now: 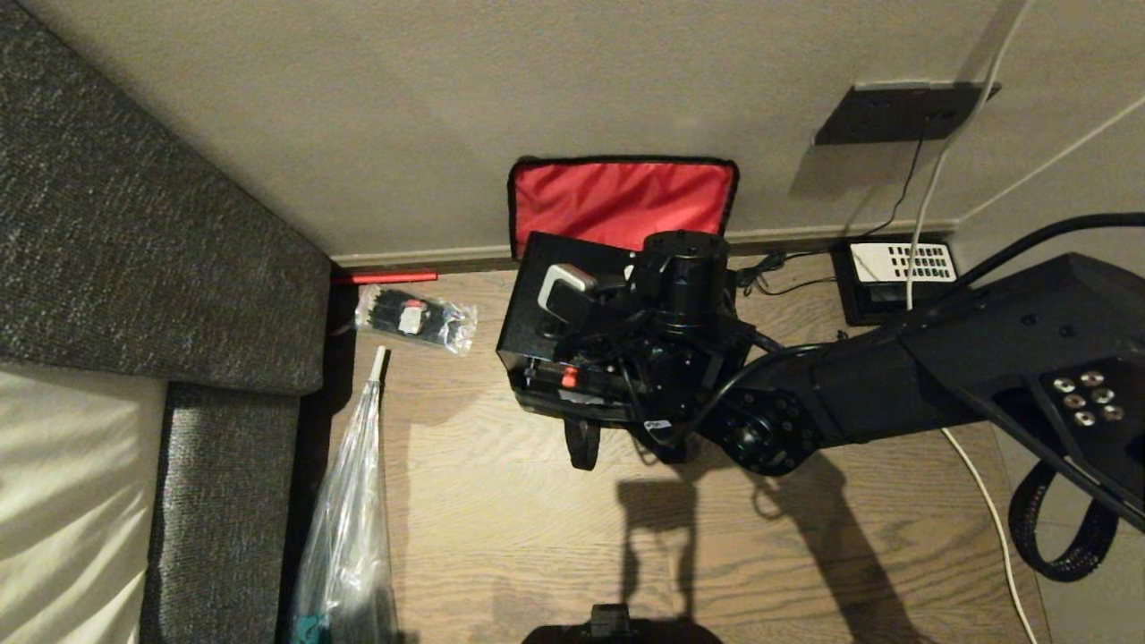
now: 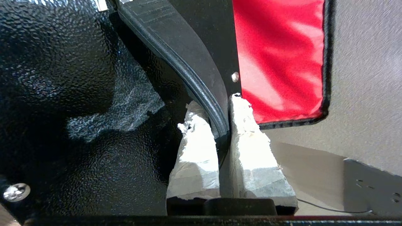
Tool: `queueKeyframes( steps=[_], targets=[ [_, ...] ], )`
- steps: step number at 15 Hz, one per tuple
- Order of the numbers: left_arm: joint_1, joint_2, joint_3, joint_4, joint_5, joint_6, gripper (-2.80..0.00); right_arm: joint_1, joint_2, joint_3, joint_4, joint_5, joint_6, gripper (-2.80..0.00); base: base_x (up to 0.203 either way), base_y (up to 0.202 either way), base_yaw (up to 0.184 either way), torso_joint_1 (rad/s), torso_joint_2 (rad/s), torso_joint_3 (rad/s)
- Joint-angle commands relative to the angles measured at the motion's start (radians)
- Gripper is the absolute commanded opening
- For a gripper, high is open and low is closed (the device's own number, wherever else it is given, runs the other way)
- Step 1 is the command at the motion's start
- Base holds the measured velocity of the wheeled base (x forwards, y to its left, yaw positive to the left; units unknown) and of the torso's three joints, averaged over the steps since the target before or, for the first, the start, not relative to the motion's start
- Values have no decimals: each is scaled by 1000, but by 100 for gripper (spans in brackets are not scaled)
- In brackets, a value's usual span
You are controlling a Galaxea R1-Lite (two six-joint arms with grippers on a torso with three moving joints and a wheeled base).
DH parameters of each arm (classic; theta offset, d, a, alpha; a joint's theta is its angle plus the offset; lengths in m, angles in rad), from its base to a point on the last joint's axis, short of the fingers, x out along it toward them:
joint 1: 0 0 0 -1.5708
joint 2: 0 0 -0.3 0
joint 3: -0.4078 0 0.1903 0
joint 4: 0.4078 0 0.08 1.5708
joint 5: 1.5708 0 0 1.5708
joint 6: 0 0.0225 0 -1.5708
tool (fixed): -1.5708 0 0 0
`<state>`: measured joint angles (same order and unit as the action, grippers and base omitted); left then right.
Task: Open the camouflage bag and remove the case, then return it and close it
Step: Place the black box back
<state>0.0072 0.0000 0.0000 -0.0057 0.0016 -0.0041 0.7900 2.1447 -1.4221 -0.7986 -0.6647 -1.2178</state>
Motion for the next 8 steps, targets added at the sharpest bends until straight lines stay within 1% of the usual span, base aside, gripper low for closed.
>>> queueKeyframes(
  steps=[1, 8],
  targets=[
    [0, 0, 2, 0, 0, 0, -280, -14, 1, 6, -4, -3, -1, -280, 0, 0, 0, 0, 0, 0],
    [0, 0, 2, 0, 0, 0, -280, -29, 8, 22, -1, -1, 7, -280, 0, 0, 0, 0, 0, 0]
  ],
)
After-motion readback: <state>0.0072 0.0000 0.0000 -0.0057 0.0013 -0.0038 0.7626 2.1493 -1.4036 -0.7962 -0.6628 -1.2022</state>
